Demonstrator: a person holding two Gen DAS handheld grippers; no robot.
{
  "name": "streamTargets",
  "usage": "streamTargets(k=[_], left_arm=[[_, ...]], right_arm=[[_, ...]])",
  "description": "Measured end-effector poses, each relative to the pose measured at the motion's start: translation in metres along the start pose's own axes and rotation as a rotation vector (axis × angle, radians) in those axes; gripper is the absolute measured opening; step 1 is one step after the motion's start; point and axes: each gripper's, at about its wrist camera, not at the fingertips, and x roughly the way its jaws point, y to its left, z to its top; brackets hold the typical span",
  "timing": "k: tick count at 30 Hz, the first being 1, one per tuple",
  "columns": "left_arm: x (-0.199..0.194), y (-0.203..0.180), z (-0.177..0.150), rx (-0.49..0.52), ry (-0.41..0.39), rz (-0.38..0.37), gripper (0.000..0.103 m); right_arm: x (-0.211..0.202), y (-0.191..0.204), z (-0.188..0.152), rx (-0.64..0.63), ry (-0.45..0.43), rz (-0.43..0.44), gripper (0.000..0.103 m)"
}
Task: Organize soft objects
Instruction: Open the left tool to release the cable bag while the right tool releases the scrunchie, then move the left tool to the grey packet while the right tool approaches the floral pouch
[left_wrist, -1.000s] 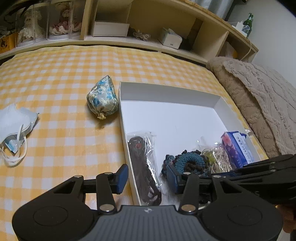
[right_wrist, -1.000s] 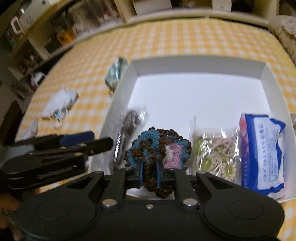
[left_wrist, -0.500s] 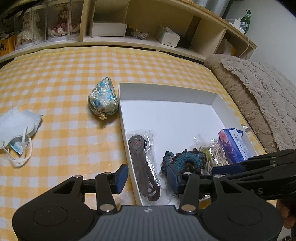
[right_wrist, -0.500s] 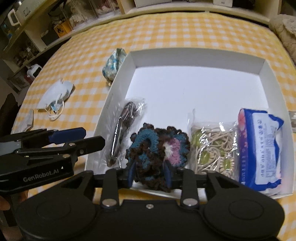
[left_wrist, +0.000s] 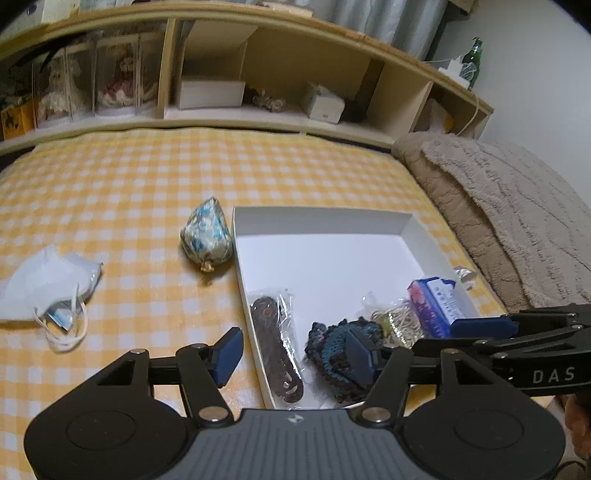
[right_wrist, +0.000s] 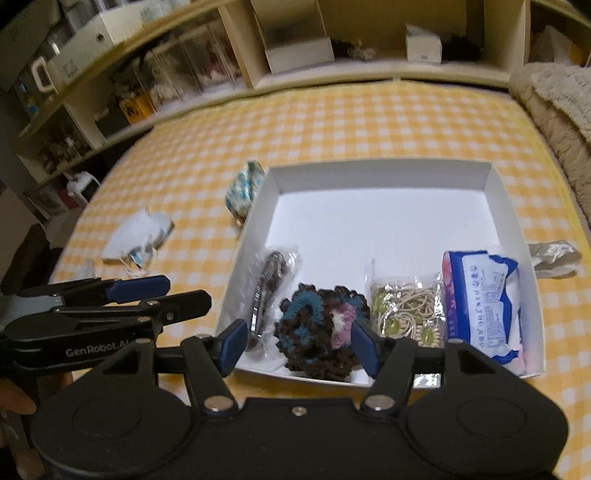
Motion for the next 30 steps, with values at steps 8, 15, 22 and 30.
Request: streamTargets(k=[8, 15, 22, 30], left_arm=[[-0.034, -0.008, 0.003, 0.03, -0.044, -0.005, 0.076], [-0.061, -0.002, 0.002, 0.038, -0.086, 0.006, 0.095], [-0.082, 0.008, -0.002, 0.042, -0.131, 0.03, 0.103], [-0.097, 0.021, -0.004, 0.047, -0.148, 0.04, 0.103]], right_arm=[[-0.042, 0.009, -0.009, 0.015, -0.12, -0.017, 0.063], [-0.066, 0.014, -0.021, 0.008, -0.203, -0.075, 0.08], [-0.08, 0.024, -0.03, -0.014, -0.269, -0.121, 0.101], [-0.082, 0.032, -0.031, -0.02, -0.289, -0.143, 0.103]])
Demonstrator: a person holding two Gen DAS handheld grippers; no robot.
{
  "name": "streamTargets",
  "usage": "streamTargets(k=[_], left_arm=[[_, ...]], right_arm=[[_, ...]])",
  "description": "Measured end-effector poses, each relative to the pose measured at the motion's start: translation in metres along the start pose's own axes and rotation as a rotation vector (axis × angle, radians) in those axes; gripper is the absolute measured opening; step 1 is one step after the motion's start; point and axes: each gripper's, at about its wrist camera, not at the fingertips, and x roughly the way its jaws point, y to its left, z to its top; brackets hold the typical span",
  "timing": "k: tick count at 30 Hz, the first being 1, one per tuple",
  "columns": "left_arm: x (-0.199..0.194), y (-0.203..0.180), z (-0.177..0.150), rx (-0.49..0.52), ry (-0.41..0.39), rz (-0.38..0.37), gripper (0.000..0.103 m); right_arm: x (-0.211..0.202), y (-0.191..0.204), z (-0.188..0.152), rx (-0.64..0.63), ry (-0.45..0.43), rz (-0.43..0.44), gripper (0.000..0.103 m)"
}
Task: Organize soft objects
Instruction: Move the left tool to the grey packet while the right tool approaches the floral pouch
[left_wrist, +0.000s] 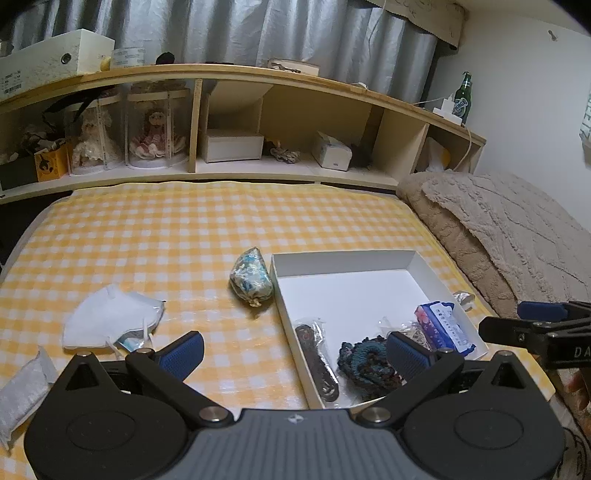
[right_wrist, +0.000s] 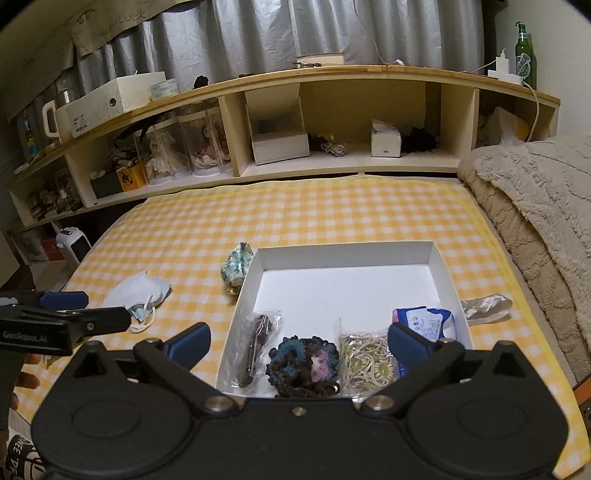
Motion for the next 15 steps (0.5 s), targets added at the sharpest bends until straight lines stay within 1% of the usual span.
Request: streamTargets(k=[5, 9, 12, 15], left_arm=[[-0.002, 0.011, -0.001, 0.006, -0.005, 0.008, 0.103], [-0.002, 0.027, -0.003, 0.01, -0.007, 0.014, 0.103], [-0.001, 0.045, -0.004, 0.015, 0.001, 0.025, 0.103], [0.0, 0.07, -0.004, 0.012, 0.003, 0.054, 0.103]], right_arm=[[0.005, 0.003, -0.001, 0.02, 0.009, -0.011, 0.103], [0.011, 0.007, -0.002, 0.036, -0.013, 0.001, 0.103], [0.019, 0.013, -0.002, 0.034, -0.017, -0.002, 0.103], [0.028, 0.02, -0.001, 0.032, -0.018, 0.004, 0.103]])
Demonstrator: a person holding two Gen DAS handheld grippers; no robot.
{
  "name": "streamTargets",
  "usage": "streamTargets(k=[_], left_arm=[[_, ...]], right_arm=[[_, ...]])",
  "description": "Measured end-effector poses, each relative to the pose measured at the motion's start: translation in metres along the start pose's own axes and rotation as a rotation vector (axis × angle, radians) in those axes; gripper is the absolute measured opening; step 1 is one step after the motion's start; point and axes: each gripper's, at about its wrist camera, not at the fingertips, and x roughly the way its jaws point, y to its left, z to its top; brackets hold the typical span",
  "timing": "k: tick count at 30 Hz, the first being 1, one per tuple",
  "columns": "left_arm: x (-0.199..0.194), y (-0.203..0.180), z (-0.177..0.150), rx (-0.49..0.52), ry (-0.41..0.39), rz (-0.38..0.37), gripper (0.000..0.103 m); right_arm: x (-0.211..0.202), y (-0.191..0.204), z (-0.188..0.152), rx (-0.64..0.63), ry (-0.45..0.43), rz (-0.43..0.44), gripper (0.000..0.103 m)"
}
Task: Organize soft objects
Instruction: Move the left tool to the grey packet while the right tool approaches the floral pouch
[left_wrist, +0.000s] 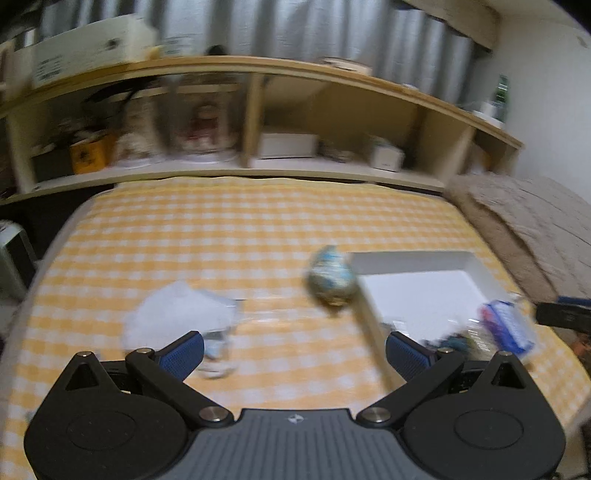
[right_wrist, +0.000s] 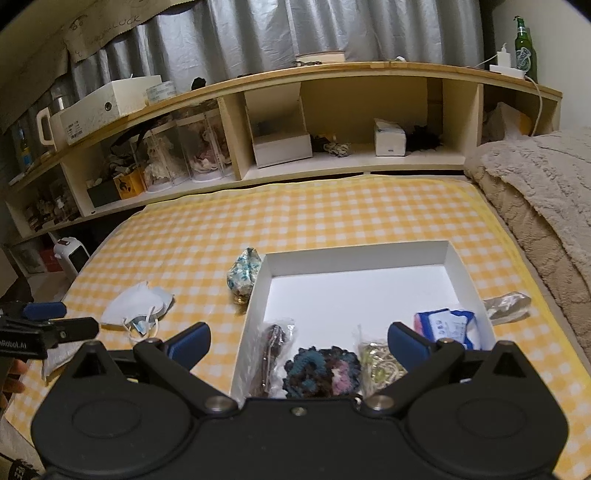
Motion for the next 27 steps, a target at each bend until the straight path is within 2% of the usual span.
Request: streamTargets(k=[6, 12, 16, 24, 27], left_arm=[[0.013, 0.066, -0.003, -0.087, 0.003, 0.11, 0.103], [0.03, 0.125, -0.001, -0.14, 0.052, 0.169, 0.103], [0.041, 0.158, -0.003, -0.162, 0.076, 0.216, 0.103], [0.061, 0.22, -0.021, -0.207, 0.156, 0.305, 0.103], [0.065, 0.238, -0.027, -0.256, 0.178, 0.303, 0.103]], right_arm=[[0.02, 0.014, -0.001, 0.006, -0.021, 0.047, 0.103], [0.04, 0.033, 0.002, -0.041, -0.07, 0.071, 0.103], [0.06, 0.042, 0.008, -0.027, -0.094, 0.112, 0.103], [0.105, 0.061, 0.014, -0.081, -0.145, 0.081, 0.103], [0.121, 0.067, 0.018, -0.115, -0.164, 0.079, 0.103]])
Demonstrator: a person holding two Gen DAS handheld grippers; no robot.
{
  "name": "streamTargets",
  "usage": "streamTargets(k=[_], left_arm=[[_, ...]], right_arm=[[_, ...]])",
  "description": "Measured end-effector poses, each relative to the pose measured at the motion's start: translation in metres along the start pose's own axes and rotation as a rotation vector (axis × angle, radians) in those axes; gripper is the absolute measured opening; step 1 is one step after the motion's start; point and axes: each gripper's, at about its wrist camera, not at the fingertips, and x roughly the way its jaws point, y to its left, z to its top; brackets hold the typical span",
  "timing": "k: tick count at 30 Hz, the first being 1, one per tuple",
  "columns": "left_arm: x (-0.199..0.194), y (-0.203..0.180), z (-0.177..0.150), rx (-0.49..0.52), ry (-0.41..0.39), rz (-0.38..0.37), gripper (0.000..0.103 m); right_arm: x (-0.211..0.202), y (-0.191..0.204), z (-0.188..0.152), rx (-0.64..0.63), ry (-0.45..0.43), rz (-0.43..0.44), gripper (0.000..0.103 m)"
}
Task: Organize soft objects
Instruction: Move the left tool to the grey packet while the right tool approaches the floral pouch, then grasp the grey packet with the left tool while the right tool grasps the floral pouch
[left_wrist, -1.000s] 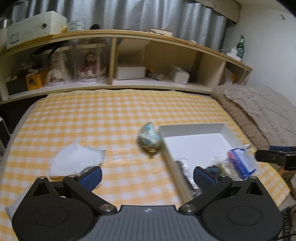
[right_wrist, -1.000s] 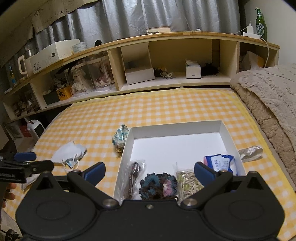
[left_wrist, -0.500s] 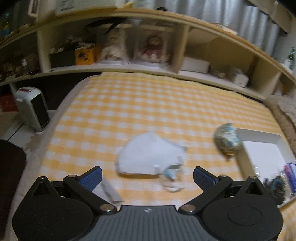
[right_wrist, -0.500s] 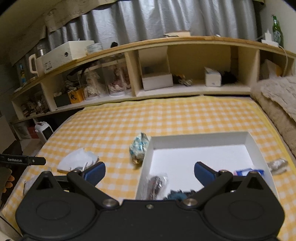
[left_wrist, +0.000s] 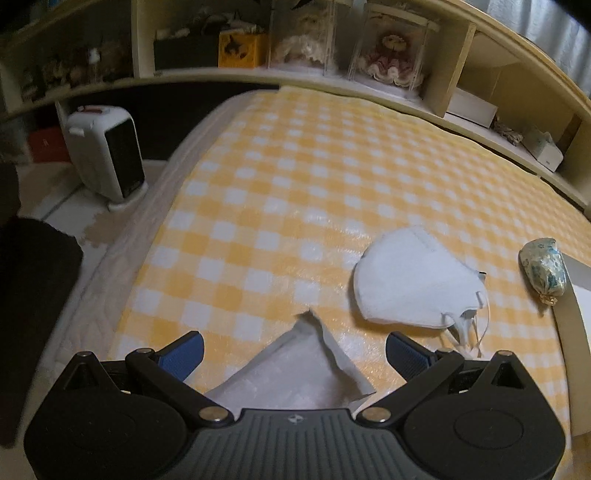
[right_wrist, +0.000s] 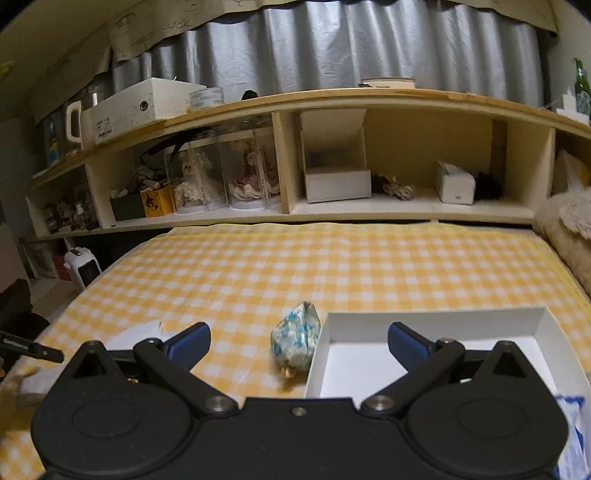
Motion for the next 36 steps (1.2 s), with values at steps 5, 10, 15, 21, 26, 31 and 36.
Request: streamTargets(k=[5, 10, 15, 21, 26, 31, 36], left_arm=[[0.01, 0.014, -0.005, -0.021, 0.024, -0.053, 0.103], [0.021, 0.018, -0.011, -0.021, 0.077, -0.078, 0.103], [0.022, 0.016, -0.018, -0.014, 0.132, -0.081, 0.103], [0.017, -0.003, -0.03, 0.042, 0.22, -0.12, 0.103], [0.016, -0.021, -0.035, 0.087, 0.289, -0.158, 0.103], [0.018, -0.034, -0.035, 0.095, 0.296, -0.155, 0.101], [0.023, -0.036, -0.03, 0.032, 0.271, -0.097, 0.097]], right_arm=[[0.026, 0.0, 0.004, 0.025, -0.001, 0.01, 0.103], [0.051, -0.005, 0.003, 0.033, -0.006, 0.029, 0.103], [0.068, -0.011, 0.004, 0.005, -0.006, -0.013, 0.103], [0.089, -0.009, 0.004, -0.037, 0.008, -0.005, 0.103], [0.103, -0.001, 0.002, -0.094, 0.036, 0.02, 0.087], [0.118, 0.008, 0.002, -0.139, 0.074, 0.062, 0.077], [0.136, 0.019, -0.004, -0.202, 0.14, 0.075, 0.06]])
